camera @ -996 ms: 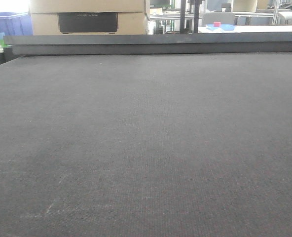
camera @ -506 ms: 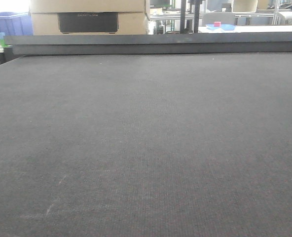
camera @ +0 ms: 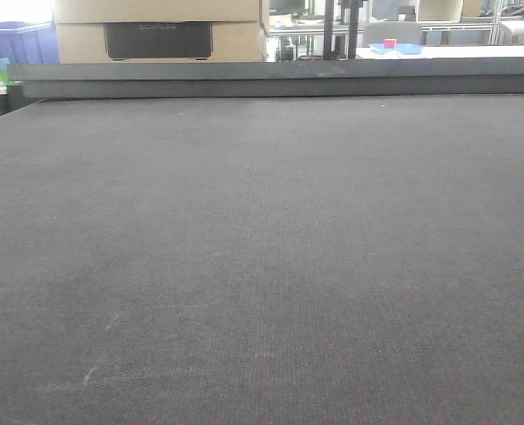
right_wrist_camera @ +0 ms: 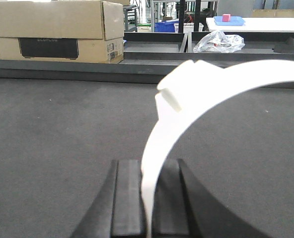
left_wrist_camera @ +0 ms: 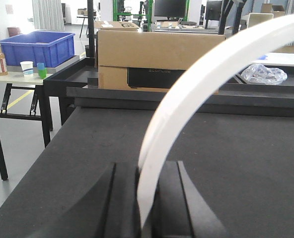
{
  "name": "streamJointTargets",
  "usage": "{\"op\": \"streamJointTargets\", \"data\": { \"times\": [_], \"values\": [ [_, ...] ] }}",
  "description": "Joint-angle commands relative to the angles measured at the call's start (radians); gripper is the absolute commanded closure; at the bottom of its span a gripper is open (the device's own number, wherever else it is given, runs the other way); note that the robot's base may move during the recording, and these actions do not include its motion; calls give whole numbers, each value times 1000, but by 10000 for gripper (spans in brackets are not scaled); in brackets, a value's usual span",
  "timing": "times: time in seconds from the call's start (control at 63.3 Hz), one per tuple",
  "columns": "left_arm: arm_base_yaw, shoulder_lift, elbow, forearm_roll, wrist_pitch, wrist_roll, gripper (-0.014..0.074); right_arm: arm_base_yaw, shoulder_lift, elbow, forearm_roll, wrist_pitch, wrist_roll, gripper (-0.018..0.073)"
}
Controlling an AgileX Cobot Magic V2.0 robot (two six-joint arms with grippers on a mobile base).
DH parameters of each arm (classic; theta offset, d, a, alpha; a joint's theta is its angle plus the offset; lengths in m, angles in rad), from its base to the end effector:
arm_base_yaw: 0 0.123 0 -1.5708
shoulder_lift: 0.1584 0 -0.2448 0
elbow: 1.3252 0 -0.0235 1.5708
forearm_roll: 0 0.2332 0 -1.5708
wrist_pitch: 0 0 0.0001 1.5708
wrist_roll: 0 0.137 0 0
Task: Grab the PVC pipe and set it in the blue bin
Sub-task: 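Lift both held white pipe pieces off the table, then drive the base away from the table toward the shelf of blue bins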
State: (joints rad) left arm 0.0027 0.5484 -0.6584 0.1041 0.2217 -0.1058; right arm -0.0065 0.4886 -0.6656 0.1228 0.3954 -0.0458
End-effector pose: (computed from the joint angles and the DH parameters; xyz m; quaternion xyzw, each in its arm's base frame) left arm 0.1748 0.0036 0.3474 -0.0105 0.7152 0.0076 0.6988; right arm 0.1594 0.0054 0.3365 0.0122 0.7509 0.0379 0.6592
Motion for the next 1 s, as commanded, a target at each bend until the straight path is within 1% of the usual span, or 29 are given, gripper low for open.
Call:
{"op": "streamJointTargets", "data": {
  "times": [0.0,0.98],
  "values": [
    [3,-6,-4,-5,-29,-2,707,1,-5,-2,-8,-28,-10,728],
    [3,-6,-4,-5,-29,-2,707,1,-5,-2,-8,-28,-10,728]
  ]
}}
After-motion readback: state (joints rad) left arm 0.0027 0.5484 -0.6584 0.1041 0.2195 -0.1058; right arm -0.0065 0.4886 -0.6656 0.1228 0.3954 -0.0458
